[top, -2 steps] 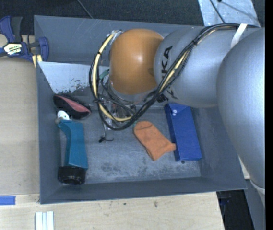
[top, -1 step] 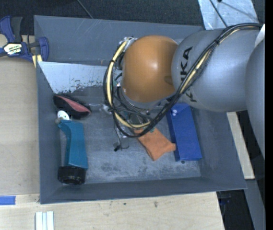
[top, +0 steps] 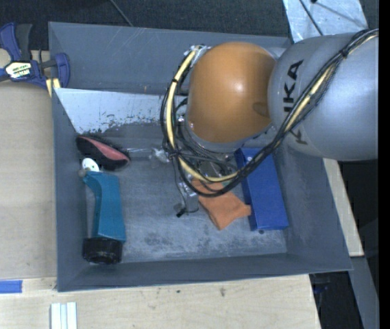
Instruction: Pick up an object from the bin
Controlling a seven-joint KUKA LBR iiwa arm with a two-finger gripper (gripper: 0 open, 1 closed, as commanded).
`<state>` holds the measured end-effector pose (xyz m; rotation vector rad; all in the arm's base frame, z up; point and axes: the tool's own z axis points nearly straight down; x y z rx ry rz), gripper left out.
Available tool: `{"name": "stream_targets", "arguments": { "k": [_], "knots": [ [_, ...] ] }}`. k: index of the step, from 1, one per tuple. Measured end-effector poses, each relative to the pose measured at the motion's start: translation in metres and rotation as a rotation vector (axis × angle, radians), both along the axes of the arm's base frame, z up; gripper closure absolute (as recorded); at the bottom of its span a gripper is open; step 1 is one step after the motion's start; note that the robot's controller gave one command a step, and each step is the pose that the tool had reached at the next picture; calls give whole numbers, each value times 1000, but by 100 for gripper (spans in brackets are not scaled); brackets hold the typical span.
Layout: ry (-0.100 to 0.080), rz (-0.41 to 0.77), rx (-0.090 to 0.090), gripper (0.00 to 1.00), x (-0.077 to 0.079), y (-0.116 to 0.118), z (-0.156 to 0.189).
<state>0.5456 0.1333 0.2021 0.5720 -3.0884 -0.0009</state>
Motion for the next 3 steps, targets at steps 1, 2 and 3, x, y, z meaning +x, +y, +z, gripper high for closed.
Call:
{"name": "stream_targets", "arguments": {
  "k": [1,2,3],
  "knots": [
    [-7,-187,2,0,1,-16,24],
    [-6,-86,1,0,-11,-58,8],
    [-4,-53,-1,0,-10,-81,-22]
  ]
}}
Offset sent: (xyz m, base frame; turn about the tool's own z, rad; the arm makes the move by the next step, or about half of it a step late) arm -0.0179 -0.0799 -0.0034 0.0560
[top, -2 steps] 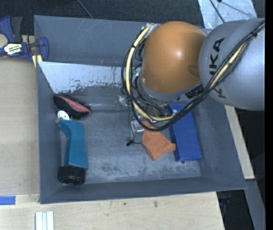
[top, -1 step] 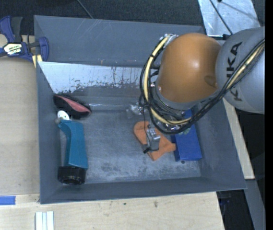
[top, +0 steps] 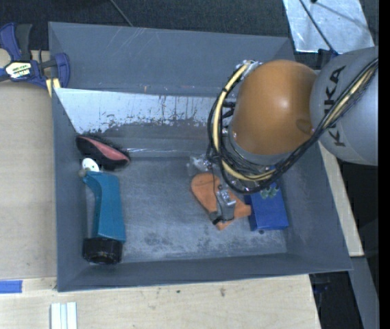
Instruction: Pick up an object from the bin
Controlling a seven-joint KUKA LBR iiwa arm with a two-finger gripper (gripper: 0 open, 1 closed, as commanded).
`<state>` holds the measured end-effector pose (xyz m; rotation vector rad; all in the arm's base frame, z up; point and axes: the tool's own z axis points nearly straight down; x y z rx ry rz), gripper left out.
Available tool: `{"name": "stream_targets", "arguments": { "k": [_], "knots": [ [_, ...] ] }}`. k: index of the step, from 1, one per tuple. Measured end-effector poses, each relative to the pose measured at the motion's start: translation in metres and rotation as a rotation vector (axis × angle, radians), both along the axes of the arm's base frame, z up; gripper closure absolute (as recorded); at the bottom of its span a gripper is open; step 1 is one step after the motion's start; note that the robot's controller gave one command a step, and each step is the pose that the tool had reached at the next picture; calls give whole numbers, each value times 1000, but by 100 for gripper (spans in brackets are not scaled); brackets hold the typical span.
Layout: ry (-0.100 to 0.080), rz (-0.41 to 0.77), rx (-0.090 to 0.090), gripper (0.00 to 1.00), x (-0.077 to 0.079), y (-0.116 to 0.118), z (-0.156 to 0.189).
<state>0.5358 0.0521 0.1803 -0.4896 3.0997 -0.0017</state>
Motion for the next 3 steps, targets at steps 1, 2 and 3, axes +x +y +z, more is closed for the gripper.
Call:
{"name": "stream_targets", "arguments": {
  "k": [1,2,3],
  "knots": [
    [1,-84,2,0,-30,-10,-19],
    [4,-147,2,0,-25,-27,-27],
    [-2,-116,1,0,-5,-60,-46]
  ]
}}
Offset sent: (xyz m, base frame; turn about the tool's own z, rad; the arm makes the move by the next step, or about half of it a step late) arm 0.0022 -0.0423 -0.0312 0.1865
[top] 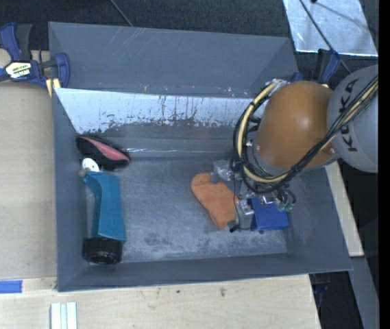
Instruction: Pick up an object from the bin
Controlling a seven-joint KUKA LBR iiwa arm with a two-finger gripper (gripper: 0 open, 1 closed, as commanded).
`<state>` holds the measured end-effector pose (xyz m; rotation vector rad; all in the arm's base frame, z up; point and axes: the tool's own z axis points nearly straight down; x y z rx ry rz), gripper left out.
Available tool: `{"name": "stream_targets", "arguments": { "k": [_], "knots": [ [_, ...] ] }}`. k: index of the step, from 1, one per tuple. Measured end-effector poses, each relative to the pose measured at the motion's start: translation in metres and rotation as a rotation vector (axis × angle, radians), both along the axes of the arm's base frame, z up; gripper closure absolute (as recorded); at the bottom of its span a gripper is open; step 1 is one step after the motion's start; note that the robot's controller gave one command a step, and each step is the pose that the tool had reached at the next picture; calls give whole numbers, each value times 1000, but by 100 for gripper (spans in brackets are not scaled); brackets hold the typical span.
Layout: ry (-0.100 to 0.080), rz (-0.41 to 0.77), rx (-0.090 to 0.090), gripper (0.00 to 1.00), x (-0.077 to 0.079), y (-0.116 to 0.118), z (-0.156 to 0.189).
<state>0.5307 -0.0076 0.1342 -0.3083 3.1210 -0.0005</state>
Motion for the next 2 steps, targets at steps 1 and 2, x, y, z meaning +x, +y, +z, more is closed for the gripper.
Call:
{"name": "stream_targets", "arguments": {
  "k": [1,2],
  "knots": [
    [-1,-26,0,0,22,9,-35],
    [-4,-18,0,100,35,-13,-62]
  ]
}}
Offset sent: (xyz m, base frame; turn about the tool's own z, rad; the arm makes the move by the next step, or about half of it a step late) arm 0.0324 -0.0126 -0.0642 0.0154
